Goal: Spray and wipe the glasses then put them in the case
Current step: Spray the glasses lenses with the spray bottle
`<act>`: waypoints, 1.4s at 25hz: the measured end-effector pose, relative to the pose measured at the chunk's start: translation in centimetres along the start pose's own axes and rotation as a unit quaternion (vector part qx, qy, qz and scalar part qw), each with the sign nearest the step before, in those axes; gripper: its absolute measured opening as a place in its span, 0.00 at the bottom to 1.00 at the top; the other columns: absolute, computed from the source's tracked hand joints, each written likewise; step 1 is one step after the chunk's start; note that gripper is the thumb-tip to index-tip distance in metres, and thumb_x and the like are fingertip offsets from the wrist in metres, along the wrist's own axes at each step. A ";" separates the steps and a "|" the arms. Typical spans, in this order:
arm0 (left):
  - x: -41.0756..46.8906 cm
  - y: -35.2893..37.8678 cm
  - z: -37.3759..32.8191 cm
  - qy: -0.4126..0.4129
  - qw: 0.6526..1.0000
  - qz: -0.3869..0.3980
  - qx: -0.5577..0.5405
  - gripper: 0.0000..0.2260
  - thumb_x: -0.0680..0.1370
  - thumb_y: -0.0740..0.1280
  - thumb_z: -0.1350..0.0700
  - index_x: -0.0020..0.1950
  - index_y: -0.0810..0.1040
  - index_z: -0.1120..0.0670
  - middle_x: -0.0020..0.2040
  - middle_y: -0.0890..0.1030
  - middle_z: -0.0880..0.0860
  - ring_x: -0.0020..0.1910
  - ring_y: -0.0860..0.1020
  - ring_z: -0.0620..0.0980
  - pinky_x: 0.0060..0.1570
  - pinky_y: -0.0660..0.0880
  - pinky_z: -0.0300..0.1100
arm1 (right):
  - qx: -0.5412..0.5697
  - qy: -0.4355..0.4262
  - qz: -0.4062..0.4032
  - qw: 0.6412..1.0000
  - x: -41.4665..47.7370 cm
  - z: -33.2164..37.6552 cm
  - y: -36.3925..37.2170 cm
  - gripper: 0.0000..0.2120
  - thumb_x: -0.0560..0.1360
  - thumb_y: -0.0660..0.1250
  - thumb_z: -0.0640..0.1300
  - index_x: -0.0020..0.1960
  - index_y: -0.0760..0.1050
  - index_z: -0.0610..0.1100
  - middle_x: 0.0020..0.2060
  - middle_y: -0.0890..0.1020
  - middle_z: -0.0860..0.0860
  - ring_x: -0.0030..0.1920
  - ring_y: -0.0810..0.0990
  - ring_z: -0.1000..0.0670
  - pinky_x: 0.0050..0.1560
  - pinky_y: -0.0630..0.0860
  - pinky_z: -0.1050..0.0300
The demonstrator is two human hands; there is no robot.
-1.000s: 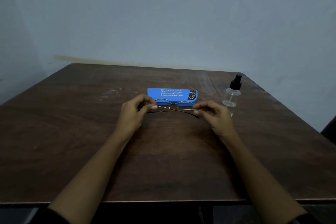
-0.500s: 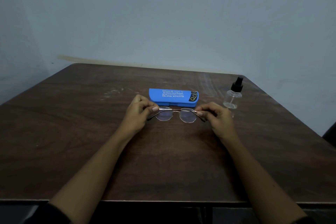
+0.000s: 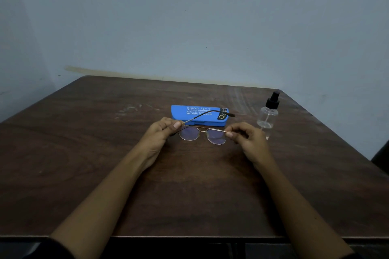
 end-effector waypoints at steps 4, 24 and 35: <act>-0.1 0.3 0.5 -0.034 0.998 0.024 -0.049 0.08 0.78 0.58 0.60 0.42 0.75 0.52 0.36 0.80 0.43 0.32 0.72 0.36 0.35 0.61 0.36 | -0.019 0.005 0.005 1.000 -0.1 0.0 0.0 0.13 0.71 0.68 0.32 0.38 0.77 0.50 0.36 0.80 0.54 0.33 0.74 0.65 0.36 0.71 0.73; -0.3 -0.7 -1.6 0.098 0.989 -0.026 0.105 0.08 0.74 0.63 0.67 0.41 0.75 0.54 0.39 0.78 0.50 0.34 0.76 0.34 0.39 0.74 0.26 | -0.324 -0.199 -0.071 0.922 -1.0 3.5 0.7 0.02 0.71 0.67 0.38 0.43 0.77 0.40 0.39 0.75 0.46 0.40 0.73 0.49 0.34 0.71 0.55; -0.3 -0.8 -1.6 0.096 0.986 -0.031 0.132 0.07 0.75 0.63 0.67 0.41 0.75 0.55 0.39 0.78 0.50 0.33 0.75 0.36 0.39 0.74 0.27 | -0.219 -0.111 -0.098 0.964 -0.5 2.2 -0.3 0.05 0.74 0.65 0.36 0.40 0.71 0.40 0.32 0.72 0.54 0.32 0.69 0.60 0.31 0.64 0.70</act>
Point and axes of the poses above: each hand's wrist, its own x-axis towards the middle knuckle, its own y-axis out of the palm, z = x × y, the point moved 9 cm from there along x, towards the middle knuckle
